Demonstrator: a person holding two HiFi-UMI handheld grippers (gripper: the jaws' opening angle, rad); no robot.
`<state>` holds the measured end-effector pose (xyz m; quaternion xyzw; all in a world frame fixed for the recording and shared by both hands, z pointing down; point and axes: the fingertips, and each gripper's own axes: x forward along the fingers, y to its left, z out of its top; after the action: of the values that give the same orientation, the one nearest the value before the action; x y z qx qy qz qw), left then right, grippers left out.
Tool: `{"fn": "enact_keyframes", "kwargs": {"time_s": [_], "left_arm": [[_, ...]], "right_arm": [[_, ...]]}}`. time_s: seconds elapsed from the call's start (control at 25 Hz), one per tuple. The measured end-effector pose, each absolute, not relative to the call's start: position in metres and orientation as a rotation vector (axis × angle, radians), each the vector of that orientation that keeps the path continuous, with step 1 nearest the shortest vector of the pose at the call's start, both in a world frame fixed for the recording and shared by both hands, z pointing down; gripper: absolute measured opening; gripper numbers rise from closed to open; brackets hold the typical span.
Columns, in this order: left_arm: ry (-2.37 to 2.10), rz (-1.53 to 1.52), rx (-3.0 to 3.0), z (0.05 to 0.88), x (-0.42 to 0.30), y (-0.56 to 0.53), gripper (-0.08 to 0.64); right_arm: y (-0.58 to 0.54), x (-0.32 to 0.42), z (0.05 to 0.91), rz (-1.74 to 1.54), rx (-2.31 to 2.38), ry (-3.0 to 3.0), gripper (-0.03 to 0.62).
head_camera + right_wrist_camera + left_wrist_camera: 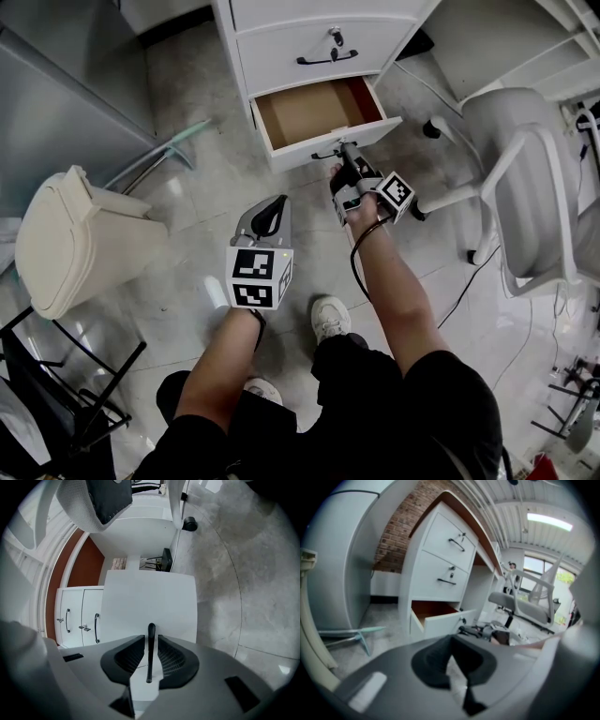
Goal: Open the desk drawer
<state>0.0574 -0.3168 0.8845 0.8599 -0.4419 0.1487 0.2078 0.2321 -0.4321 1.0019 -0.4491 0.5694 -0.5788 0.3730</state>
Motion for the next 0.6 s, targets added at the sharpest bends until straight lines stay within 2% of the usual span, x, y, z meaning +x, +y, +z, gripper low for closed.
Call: {"fn": "enact_keyframes", "kwargs": {"time_s": [0.2, 0.28, 0.32, 0.36, 0.4, 0.6], "left_arm": [[-1.233, 0.382, 2.416, 0.882, 0.058, -0.317, -0.001], [-1.235, 0.385, 2.414, 0.884, 0.057, -0.318, -0.001], [-1.240, 0.386, 2.407, 0.886, 0.056, -0.319, 0.000], [-1.247, 0.384, 2.398, 0.887, 0.055, -0.319, -0.001], [-1.255, 0.381, 2.389, 0.888, 0.054, -0.319, 0.000], [-1.268, 0.364, 2.366, 0.885, 0.058, -0.318, 0.000]], "right_arm": [[-0.429, 0.238, 1.012, -1.480, -1.172, 1.448, 0.165], [-0.423, 0.244, 1.009, -1.441, -1.215, 1.477, 0.170], [-0.419, 0.247, 1.007, -1.415, -1.271, 1.512, 0.147], [-0.413, 0.249, 1.005, -1.386, -1.348, 1.570, 0.022], [-0.408, 0.250, 1.002, -1.353, -1.434, 1.651, -0.002], [-0.387, 0.245, 0.980, -1.106, -1.845, 2.104, -0.002]]}}
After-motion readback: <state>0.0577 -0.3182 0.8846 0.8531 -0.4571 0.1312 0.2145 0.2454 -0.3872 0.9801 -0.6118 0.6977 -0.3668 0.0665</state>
